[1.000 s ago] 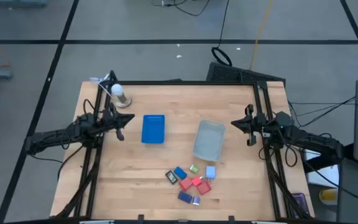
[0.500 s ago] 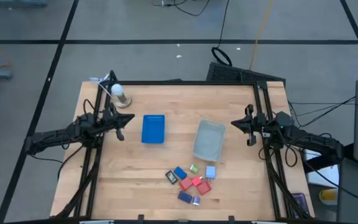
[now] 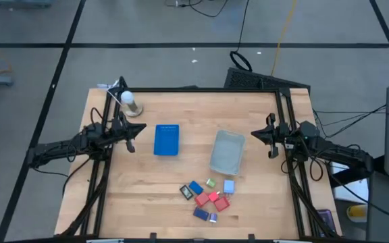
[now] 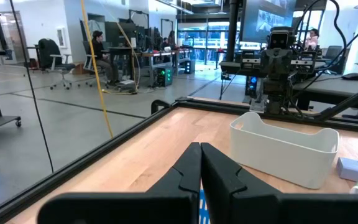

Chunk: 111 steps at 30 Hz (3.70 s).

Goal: Pick & Place Office items

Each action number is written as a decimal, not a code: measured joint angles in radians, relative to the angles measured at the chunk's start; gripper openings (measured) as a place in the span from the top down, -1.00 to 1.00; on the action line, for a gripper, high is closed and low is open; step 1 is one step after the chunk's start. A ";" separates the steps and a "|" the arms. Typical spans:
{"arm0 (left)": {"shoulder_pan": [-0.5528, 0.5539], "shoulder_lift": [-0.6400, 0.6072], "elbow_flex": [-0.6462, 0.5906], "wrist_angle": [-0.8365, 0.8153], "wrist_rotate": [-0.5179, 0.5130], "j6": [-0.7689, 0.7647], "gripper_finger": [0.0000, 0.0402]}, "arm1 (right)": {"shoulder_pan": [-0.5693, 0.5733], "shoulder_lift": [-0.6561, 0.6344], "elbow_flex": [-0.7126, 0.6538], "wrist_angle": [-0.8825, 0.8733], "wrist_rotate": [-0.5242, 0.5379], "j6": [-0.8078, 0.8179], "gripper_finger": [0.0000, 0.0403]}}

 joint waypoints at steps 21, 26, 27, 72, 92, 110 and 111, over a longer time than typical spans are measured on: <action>0.000 0.000 0.000 0.000 0.000 0.000 0.95 | 0.000 0.000 0.000 0.000 0.000 0.000 0.98; 0.000 0.000 0.000 0.000 0.000 0.000 0.95 | 0.000 0.000 0.000 0.000 0.000 0.000 0.98; 0.000 0.000 0.000 0.000 0.000 0.000 0.95 | 0.000 0.000 0.000 0.000 0.000 0.000 0.98; 0.000 0.000 -0.001 0.036 0.000 -0.002 0.95 | 0.000 0.000 0.000 -0.004 0.000 0.000 0.98; -0.002 0.000 0.044 0.110 0.100 -0.238 0.95 | 0.000 0.000 0.000 0.006 0.029 -0.103 0.98; -0.048 0.092 0.049 0.016 0.052 -0.148 0.95 | 0.000 0.008 0.000 -0.044 0.029 -0.052 0.98; -0.048 0.103 0.049 0.016 0.052 -0.153 0.95 | 0.000 0.012 0.000 -0.024 0.029 -0.052 0.98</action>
